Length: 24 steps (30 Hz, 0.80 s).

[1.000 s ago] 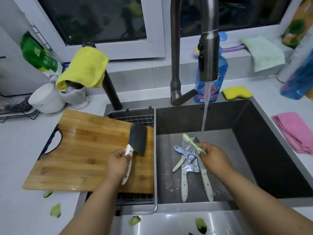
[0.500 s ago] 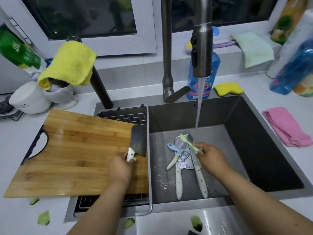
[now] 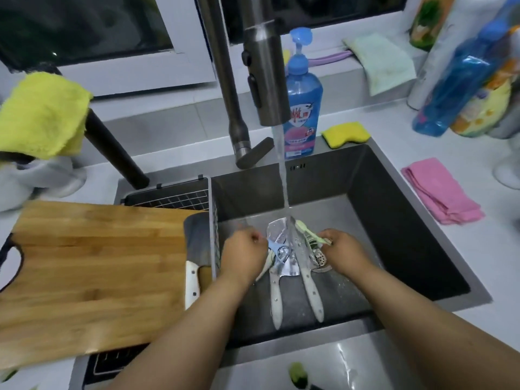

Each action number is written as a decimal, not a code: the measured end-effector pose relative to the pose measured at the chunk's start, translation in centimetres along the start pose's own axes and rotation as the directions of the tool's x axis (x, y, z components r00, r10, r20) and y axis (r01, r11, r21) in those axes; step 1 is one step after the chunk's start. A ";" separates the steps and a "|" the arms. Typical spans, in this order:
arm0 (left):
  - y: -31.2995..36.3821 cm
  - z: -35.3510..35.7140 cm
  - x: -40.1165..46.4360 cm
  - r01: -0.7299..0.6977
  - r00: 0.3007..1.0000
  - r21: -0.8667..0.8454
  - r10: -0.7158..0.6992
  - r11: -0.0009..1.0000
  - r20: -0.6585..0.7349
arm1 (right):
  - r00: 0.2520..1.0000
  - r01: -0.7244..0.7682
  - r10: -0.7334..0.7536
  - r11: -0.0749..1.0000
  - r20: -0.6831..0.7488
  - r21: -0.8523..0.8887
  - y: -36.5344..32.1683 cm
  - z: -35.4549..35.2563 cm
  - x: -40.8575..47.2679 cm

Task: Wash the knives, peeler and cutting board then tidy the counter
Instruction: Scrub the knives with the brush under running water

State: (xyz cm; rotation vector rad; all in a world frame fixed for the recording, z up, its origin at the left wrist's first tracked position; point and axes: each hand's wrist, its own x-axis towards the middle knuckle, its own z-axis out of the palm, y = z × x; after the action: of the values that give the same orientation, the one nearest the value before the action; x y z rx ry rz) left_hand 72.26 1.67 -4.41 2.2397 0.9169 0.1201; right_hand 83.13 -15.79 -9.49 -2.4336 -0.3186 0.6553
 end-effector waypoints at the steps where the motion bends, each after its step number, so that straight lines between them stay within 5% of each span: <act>1: 0.4 1.9 0.3 0.032 0.994 -0.022 -0.029 0.999 0.107 | 1.000 -0.007 0.007 1.000 0.014 0.002 0.3 -0.2 0.3; 7: 0.4 10.2 3.2 0.219 0.913 -0.064 -0.181 0.974 0.365 | 0.984 -0.087 0.098 0.993 0.148 -0.078 1.7 0.0 3.2; 20: -1.6 18.4 3.4 0.234 0.733 0.372 -0.415 0.898 0.540 | 0.947 -0.202 0.231 0.968 0.224 -0.148 4.6 2.2 6.8; 24: -1.9 19.5 3.5 0.237 0.736 0.407 -0.437 0.882 0.518 | 0.946 -0.221 0.244 0.967 0.214 -0.125 5.4 2.6 7.2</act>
State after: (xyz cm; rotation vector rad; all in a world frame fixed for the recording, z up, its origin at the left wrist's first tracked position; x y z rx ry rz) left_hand 80.20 -6.34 -20.78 2.1175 1.0088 -0.9262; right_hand 88.34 -16.24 -17.30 -2.5165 -0.1570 1.0507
